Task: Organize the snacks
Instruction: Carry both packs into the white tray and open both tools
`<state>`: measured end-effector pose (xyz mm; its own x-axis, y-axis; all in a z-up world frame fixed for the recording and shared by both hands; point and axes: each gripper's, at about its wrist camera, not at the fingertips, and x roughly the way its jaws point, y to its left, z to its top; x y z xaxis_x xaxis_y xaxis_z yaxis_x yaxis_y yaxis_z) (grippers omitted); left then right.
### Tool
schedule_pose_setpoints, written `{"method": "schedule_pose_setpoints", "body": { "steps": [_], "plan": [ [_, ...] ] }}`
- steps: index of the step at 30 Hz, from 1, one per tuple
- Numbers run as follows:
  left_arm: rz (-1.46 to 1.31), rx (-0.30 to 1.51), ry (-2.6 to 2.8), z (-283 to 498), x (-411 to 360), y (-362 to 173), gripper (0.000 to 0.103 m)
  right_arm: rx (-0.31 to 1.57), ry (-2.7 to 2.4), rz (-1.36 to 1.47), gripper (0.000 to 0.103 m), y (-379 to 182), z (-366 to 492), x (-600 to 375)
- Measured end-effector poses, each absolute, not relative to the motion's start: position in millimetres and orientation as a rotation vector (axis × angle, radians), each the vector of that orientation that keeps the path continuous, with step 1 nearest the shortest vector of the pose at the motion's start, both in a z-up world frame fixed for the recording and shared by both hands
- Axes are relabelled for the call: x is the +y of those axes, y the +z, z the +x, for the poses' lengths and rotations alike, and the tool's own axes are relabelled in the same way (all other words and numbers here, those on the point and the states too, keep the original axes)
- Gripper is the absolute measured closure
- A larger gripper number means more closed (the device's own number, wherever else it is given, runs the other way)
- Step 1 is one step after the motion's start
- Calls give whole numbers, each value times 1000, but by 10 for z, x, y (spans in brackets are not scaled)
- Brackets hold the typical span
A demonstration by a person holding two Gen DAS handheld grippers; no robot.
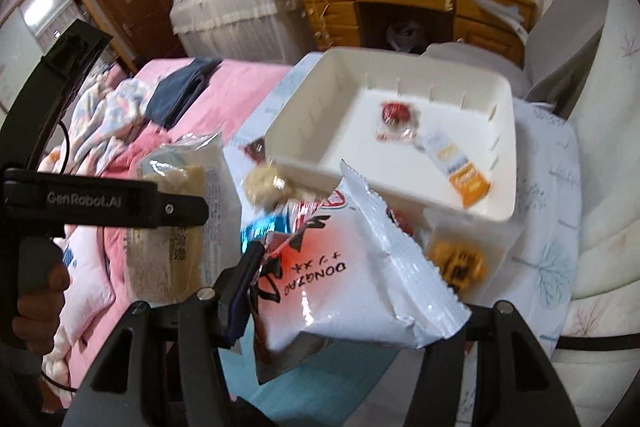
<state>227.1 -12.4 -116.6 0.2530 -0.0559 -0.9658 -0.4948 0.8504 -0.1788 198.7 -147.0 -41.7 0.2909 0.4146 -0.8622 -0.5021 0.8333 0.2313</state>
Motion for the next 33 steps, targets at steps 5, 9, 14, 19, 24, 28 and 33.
{"method": "schedule_pose_setpoints", "body": {
  "steps": [5,9,14,19,24,28,33],
  "plan": [
    [-435,1291,252,2565,7,-995,12,1086,546,-47,45,-309,2203,-1401],
    [-390,1283,216,2792,100,-909,12,1053,488,-5,45,-240,2390,-1366],
    [-367,1261,168,3066,192,-854,12,1015,429,0,44,-192,2546,-1344],
    [-338,1270,113,3316,230,-850,12,1016,391,6,44,-243,2699,-1352],
    [-327,1237,42,3572,228,-951,12,1004,351,-17,44,-322,2811,-1357],
    [-328,1230,-1,3726,191,-1068,12,1004,331,-21,44,-394,2913,-1370],
    [-359,1237,-37,3908,172,-1230,12,1031,296,10,42,-508,3040,-1433]
  ]
}}
